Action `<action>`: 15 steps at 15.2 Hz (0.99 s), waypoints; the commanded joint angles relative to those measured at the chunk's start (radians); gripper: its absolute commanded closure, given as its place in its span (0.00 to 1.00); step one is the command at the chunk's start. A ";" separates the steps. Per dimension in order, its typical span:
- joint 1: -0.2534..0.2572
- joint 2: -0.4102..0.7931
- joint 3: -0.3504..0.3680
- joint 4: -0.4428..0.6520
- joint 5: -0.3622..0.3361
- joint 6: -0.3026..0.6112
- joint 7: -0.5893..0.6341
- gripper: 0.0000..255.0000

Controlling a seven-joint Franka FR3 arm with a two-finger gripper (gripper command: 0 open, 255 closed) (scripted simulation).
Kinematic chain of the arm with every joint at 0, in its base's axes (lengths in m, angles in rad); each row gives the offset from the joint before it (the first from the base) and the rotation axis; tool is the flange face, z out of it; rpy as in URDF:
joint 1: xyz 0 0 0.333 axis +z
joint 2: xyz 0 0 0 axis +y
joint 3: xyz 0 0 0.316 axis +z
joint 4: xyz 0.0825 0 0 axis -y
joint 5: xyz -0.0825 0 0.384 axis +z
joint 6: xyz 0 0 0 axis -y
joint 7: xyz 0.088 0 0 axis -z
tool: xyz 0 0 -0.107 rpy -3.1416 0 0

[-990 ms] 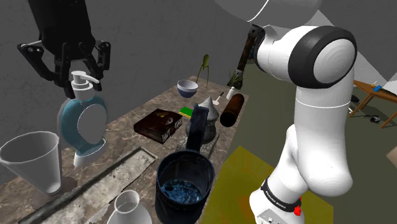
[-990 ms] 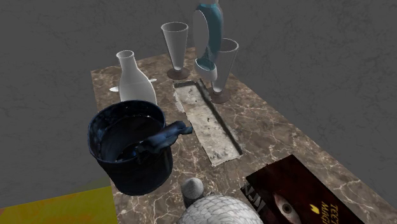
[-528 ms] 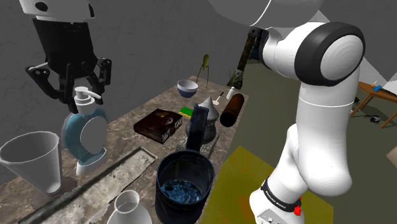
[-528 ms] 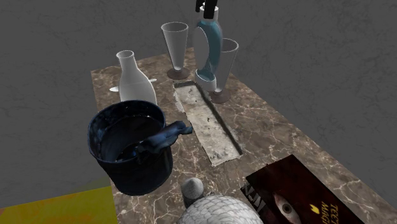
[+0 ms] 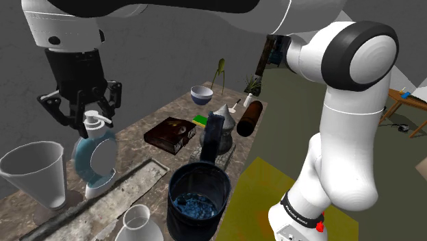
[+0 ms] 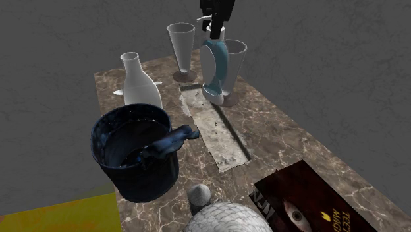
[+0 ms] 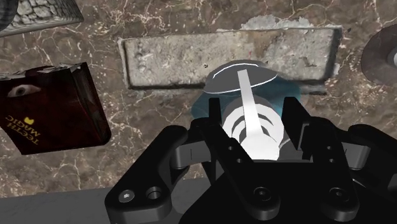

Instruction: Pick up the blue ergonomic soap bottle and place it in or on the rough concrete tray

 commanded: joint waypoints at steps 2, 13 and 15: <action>-0.004 -0.005 -0.001 -0.049 0.001 0.044 -0.003 1.00; -0.009 -0.004 -0.003 -0.137 0.000 0.133 -0.005 1.00; -0.009 -0.004 -0.003 -0.137 0.000 0.133 -0.005 1.00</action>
